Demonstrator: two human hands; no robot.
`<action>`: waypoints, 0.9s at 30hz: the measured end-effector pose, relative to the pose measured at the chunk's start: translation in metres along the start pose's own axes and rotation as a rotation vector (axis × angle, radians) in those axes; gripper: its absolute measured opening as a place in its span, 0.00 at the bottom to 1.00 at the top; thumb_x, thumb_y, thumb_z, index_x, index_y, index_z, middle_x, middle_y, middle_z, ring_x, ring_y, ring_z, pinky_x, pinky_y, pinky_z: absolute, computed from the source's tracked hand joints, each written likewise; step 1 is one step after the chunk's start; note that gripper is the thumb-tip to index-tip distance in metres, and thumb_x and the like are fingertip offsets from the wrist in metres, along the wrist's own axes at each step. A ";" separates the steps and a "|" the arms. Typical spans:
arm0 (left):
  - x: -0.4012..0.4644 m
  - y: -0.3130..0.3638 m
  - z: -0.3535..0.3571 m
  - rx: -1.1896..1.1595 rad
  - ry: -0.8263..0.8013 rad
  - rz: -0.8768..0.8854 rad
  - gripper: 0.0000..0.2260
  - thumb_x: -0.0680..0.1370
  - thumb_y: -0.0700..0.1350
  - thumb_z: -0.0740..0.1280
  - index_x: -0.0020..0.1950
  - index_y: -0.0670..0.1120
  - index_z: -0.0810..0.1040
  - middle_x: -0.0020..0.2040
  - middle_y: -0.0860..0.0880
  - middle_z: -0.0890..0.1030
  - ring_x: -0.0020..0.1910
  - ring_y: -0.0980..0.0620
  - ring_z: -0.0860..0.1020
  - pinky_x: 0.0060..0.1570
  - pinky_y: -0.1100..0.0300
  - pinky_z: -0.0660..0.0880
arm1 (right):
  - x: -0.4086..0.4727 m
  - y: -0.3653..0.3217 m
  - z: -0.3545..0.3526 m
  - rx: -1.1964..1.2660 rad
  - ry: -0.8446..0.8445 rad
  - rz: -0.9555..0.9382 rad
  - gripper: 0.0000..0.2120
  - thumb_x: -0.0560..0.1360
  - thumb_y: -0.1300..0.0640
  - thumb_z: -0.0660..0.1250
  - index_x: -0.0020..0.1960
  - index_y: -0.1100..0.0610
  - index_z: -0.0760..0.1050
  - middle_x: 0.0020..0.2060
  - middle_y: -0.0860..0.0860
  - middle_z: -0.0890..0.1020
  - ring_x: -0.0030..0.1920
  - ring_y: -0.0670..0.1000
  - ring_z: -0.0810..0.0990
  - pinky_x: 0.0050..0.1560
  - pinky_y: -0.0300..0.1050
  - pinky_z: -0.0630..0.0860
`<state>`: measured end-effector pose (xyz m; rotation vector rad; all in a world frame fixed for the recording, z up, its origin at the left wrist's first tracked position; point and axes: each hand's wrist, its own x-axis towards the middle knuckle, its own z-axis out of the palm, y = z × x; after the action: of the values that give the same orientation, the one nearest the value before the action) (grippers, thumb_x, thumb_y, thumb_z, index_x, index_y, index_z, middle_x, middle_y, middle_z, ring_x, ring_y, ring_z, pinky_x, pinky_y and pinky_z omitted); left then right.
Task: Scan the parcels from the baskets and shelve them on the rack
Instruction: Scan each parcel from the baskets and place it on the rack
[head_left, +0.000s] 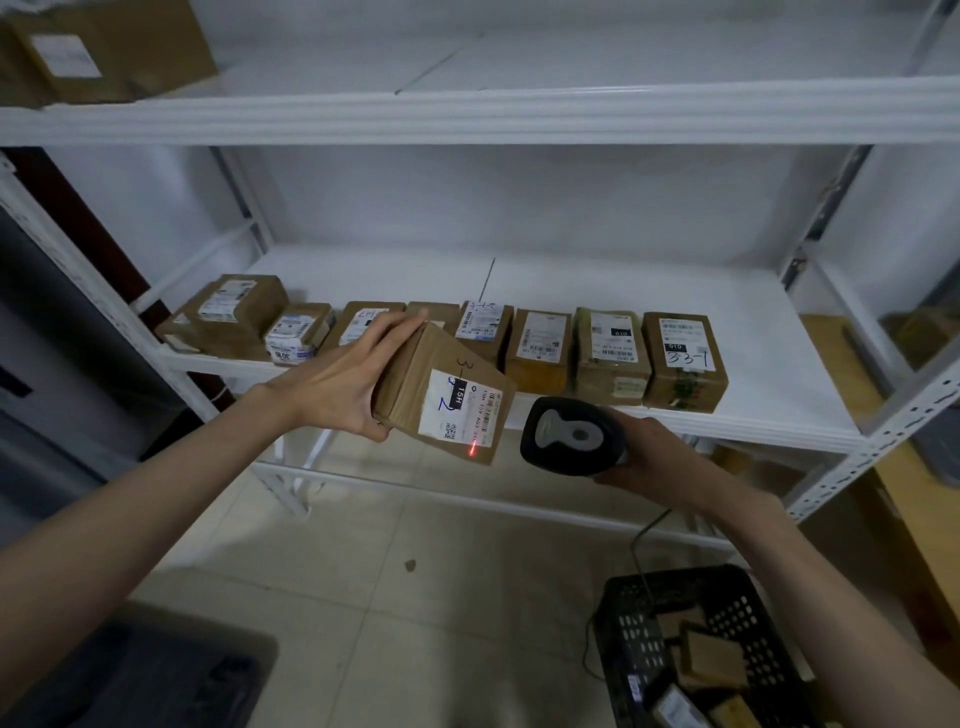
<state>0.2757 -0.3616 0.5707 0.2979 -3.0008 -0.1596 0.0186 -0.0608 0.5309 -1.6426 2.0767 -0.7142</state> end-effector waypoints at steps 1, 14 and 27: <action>-0.001 0.000 -0.001 0.002 0.001 -0.006 0.63 0.59 0.58 0.79 0.82 0.56 0.39 0.75 0.48 0.55 0.56 0.42 0.75 0.42 0.46 0.81 | 0.000 0.000 -0.001 -0.003 0.003 -0.003 0.33 0.72 0.59 0.78 0.74 0.53 0.70 0.64 0.52 0.81 0.65 0.54 0.79 0.63 0.48 0.74; -0.033 0.002 -0.027 -0.256 0.352 -0.293 0.64 0.59 0.63 0.79 0.82 0.59 0.37 0.75 0.51 0.56 0.68 0.49 0.68 0.64 0.45 0.74 | 0.022 -0.065 -0.029 0.508 0.217 -0.164 0.05 0.80 0.58 0.69 0.54 0.51 0.76 0.33 0.46 0.81 0.31 0.44 0.77 0.32 0.39 0.75; -0.085 -0.019 -0.105 -0.427 0.915 -0.610 0.61 0.60 0.62 0.80 0.82 0.58 0.45 0.73 0.57 0.58 0.74 0.58 0.61 0.74 0.57 0.62 | 0.135 -0.174 -0.055 0.744 0.277 -0.272 0.11 0.80 0.60 0.68 0.39 0.59 0.75 0.27 0.51 0.77 0.29 0.48 0.75 0.34 0.39 0.75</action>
<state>0.3756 -0.3729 0.6632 0.9202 -1.8496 -0.5323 0.0885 -0.2155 0.6814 -1.4316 1.4486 -1.6426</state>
